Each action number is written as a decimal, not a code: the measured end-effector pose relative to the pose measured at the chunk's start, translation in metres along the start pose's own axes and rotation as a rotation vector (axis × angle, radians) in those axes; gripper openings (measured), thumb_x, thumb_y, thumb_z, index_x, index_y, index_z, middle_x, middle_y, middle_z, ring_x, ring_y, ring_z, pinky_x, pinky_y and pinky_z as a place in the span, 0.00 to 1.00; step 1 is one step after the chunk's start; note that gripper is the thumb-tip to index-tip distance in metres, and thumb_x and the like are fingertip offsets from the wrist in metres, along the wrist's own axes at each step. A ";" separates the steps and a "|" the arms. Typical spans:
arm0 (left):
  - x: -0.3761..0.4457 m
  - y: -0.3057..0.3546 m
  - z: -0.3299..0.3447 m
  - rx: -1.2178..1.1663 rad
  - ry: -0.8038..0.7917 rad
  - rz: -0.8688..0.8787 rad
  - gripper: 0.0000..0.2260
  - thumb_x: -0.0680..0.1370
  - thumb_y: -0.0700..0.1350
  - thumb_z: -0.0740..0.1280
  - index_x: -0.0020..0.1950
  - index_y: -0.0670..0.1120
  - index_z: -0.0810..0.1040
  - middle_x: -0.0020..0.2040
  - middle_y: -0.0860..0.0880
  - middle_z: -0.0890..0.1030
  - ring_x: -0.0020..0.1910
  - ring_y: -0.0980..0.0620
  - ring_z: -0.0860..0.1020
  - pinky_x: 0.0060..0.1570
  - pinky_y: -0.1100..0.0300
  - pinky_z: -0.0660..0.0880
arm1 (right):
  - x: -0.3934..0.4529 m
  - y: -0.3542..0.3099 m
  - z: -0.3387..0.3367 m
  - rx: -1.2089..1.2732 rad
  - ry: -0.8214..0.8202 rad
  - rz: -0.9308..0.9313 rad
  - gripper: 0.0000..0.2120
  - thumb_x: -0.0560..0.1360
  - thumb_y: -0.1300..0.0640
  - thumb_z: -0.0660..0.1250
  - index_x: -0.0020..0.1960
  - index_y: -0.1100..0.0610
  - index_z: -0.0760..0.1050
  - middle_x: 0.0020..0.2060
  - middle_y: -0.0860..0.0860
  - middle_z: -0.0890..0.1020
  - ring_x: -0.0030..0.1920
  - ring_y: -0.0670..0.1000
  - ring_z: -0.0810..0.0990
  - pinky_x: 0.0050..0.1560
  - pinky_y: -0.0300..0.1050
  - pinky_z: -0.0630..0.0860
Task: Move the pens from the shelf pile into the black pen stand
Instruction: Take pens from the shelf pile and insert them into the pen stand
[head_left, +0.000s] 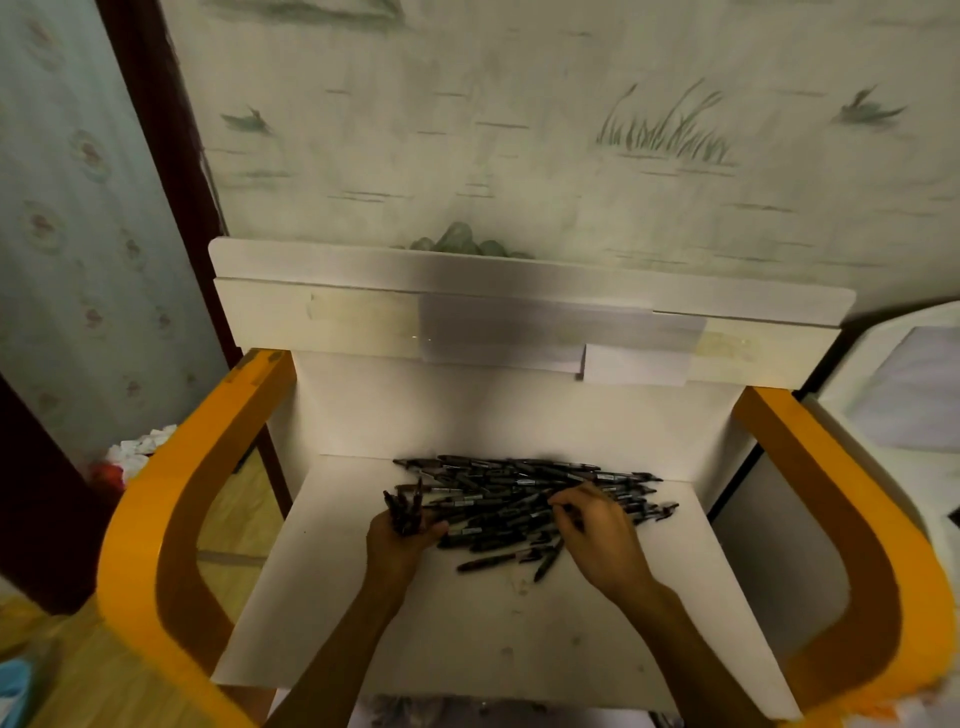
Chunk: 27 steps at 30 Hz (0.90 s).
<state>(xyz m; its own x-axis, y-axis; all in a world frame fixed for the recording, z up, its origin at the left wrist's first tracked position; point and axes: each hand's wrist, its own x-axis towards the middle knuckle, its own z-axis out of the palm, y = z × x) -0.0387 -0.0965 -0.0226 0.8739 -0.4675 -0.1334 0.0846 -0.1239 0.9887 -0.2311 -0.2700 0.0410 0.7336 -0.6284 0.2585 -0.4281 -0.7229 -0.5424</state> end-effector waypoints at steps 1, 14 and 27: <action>-0.001 -0.002 -0.001 0.012 -0.005 -0.004 0.10 0.68 0.35 0.79 0.37 0.44 0.80 0.36 0.49 0.82 0.36 0.53 0.80 0.39 0.58 0.76 | -0.001 -0.002 0.000 -0.004 -0.004 0.006 0.09 0.78 0.57 0.65 0.56 0.52 0.81 0.52 0.47 0.79 0.45 0.45 0.80 0.51 0.43 0.78; -0.001 -0.004 -0.005 0.102 0.010 0.031 0.10 0.71 0.39 0.78 0.51 0.43 0.83 0.44 0.52 0.83 0.43 0.61 0.79 0.48 0.63 0.74 | -0.005 -0.013 -0.006 -0.009 0.013 0.034 0.09 0.78 0.56 0.65 0.56 0.50 0.81 0.52 0.46 0.79 0.46 0.46 0.80 0.50 0.48 0.79; -0.034 0.070 0.060 0.141 -0.290 0.146 0.16 0.75 0.52 0.73 0.61 0.50 0.76 0.49 0.51 0.83 0.44 0.55 0.82 0.47 0.66 0.78 | -0.040 -0.009 -0.077 0.028 0.177 0.073 0.08 0.78 0.56 0.66 0.56 0.49 0.81 0.52 0.43 0.79 0.46 0.42 0.79 0.47 0.31 0.75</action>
<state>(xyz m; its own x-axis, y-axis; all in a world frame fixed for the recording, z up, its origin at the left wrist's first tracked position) -0.0910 -0.1415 0.0469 0.6982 -0.7155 -0.0253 -0.1160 -0.1480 0.9822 -0.2975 -0.2605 0.0972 0.5960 -0.7214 0.3526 -0.4602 -0.6667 -0.5863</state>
